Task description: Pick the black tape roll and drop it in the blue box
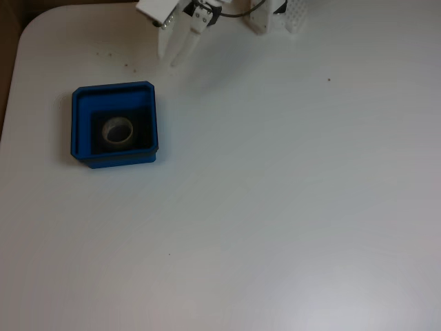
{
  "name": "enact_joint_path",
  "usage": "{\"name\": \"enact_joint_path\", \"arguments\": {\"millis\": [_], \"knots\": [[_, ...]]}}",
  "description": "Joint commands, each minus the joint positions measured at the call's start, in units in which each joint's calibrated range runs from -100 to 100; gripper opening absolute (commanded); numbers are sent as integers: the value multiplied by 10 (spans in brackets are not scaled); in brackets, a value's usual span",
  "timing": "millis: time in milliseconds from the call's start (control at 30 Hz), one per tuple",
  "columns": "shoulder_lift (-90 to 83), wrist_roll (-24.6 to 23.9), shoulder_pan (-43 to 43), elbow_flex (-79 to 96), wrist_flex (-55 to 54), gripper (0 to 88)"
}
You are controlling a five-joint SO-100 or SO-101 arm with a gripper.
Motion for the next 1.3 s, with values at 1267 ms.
{"name": "enact_joint_path", "arguments": {"millis": [1267], "knots": [[-574,3,-282,500,-19,102]]}}
